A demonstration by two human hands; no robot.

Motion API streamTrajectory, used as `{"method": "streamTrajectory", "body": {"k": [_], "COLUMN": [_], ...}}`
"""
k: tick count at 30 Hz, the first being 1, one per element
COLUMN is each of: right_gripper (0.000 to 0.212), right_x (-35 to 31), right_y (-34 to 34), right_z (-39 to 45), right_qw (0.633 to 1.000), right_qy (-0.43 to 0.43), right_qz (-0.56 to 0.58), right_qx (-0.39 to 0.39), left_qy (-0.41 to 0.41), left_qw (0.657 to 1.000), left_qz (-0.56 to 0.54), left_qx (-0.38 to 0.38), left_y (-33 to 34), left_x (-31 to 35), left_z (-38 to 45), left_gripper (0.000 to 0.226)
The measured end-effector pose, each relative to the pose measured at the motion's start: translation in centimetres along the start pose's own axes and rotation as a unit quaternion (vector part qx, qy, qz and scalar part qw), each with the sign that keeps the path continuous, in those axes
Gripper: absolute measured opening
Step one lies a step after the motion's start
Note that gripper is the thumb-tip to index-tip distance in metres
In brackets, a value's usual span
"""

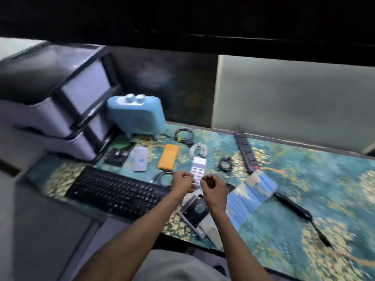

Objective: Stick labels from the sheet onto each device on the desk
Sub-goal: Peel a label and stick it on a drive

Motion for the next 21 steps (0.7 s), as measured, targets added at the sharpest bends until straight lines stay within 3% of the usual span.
{"method": "streamTrajectory", "body": {"k": [3,7,15,21], "right_gripper": [0.005,0.004,0.006,0.005], "right_x": [-1.4,-3.5,-8.4,-10.2], "right_y": [5.7,10.8,20.5,26.5], "right_z": [-0.7,-0.5,1.7,3.2], "right_qw": [0.997,0.993,0.992,0.995], "right_qy": [-0.013,-0.029,-0.037,-0.012], "right_qz": [-0.001,-0.021,-0.036,-0.033], "right_qx": [-0.071,-0.108,-0.112,-0.096], "left_qy": [0.007,0.0,0.066,0.104], "left_qw": [0.995,0.983,0.963,0.905], "left_qz": [0.013,0.049,0.157,0.378], "left_qx": [0.096,0.179,0.207,0.165], "left_y": [-7.3,-14.9,-23.3,-27.8], "left_x": [-0.4,-1.4,3.2,5.2], "left_z": [1.6,4.6,9.6,14.9], "left_gripper": [0.016,0.013,0.015,0.052]}}
Point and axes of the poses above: each hand's wrist, its own z-axis towards the middle knuckle, its own y-axis out of the palm, x = y × z, the point moved 7 cm from there along z, towards the middle knuckle, and after that the axes turned 3 degrees about -z, right-handed, at the moved point
